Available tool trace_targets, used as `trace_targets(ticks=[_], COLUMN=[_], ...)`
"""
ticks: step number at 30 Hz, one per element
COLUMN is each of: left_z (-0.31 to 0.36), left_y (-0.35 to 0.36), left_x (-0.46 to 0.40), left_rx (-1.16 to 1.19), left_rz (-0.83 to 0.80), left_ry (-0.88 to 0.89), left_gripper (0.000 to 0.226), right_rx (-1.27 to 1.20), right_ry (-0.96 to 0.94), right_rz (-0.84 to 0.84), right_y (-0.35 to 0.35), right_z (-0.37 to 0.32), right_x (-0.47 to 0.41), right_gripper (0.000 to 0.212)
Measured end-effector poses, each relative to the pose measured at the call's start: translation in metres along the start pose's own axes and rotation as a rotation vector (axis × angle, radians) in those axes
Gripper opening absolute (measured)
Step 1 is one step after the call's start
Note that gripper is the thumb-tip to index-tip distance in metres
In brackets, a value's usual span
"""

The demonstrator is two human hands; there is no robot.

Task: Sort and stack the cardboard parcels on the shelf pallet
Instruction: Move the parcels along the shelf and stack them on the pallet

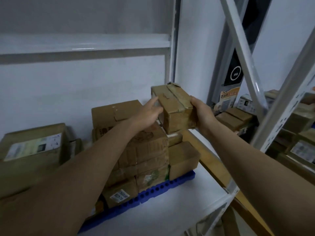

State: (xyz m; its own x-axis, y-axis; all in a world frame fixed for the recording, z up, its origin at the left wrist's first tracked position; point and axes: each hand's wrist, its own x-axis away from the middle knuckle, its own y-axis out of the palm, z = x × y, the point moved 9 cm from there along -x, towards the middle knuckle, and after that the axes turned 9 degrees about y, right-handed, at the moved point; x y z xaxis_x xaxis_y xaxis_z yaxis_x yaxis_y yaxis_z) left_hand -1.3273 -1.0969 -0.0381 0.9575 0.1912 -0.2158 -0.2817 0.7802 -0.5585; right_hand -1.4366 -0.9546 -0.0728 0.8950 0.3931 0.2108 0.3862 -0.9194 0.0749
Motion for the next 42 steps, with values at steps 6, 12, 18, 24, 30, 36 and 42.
trace_targets(ticks=[6,12,18,24,30,36,42], left_z=[-0.024,-0.032,-0.042,-0.049,-0.047,-0.036,-0.027], left_y=[0.009,0.014,0.019,0.026,0.025,0.028,0.035], left_x=[-0.005,-0.008,-0.005,-0.010,-0.011,-0.024,-0.044], left_rx=[-0.329,-0.642,-0.686,-0.751,-0.745,-0.768,-0.864], left_rz=[-0.020,-0.028,-0.040,-0.111,-0.108,-0.136,-0.157], left_ry=[-0.128,-0.188,-0.239,-0.307,-0.332,-0.284,-0.193], left_gripper=[0.060,0.061,0.071,0.079,0.076,0.068,0.071], right_rx=[-0.006,-0.018,-0.054,0.037,0.125,0.057,0.185], right_ry=[0.056,0.126,0.106,0.091,0.065,0.065,0.011], right_rz=[-0.093,-0.165,-0.180,-0.189,-0.196,-0.272,-0.225], right_y=[0.012,0.018,0.025,0.027,0.027,0.037,0.040], right_z=[0.018,0.041,0.046,0.046,0.041,0.031,0.021], right_x=[-0.029,-0.046,-0.056,-0.060,-0.063,-0.062,-0.066], right_gripper=[0.032,0.035,0.035,0.036,0.039,0.040,0.046])
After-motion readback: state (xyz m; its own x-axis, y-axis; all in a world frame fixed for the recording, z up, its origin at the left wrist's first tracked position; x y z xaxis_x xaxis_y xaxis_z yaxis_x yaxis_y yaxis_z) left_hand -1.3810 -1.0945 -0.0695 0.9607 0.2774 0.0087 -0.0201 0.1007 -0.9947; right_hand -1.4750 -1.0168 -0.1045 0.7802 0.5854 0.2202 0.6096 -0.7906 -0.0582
